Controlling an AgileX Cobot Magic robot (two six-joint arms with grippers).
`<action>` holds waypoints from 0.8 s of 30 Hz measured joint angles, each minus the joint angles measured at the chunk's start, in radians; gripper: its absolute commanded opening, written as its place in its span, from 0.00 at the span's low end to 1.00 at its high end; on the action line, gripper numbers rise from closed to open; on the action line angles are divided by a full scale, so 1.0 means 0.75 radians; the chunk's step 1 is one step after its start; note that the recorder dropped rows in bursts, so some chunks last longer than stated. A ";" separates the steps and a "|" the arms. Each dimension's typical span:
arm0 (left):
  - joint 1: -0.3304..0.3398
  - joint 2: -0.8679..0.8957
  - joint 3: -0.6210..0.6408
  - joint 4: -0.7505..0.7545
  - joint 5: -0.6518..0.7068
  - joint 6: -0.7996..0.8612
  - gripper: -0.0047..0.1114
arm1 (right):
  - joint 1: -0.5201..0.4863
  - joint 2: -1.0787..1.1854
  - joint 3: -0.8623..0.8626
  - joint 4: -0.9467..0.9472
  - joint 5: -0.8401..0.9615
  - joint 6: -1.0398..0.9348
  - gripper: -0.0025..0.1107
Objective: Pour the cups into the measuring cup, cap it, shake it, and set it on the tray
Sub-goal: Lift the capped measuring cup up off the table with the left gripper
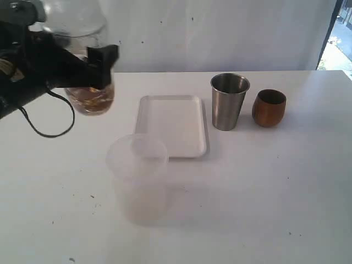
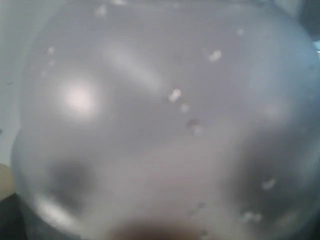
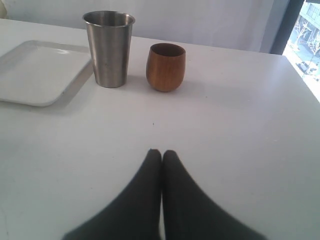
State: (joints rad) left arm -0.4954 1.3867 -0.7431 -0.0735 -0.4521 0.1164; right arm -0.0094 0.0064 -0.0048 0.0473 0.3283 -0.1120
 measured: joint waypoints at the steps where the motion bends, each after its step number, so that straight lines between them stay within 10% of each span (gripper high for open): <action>1: 0.003 -0.017 -0.003 -0.016 0.026 -0.013 0.04 | 0.000 0.000 0.000 0.000 0.000 0.000 0.02; 6: 0.179 -0.078 -0.019 0.021 0.100 -0.185 0.04 | 0.000 0.000 0.000 0.000 0.000 0.000 0.02; 24: 0.281 -0.112 -0.040 0.669 0.197 -0.764 0.04 | 0.000 0.000 0.000 0.000 0.010 0.000 0.02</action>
State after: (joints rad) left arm -0.2847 1.3026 -0.7733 0.4282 -0.3042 -0.4569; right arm -0.0094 0.0064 -0.0048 0.0473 0.3357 -0.1120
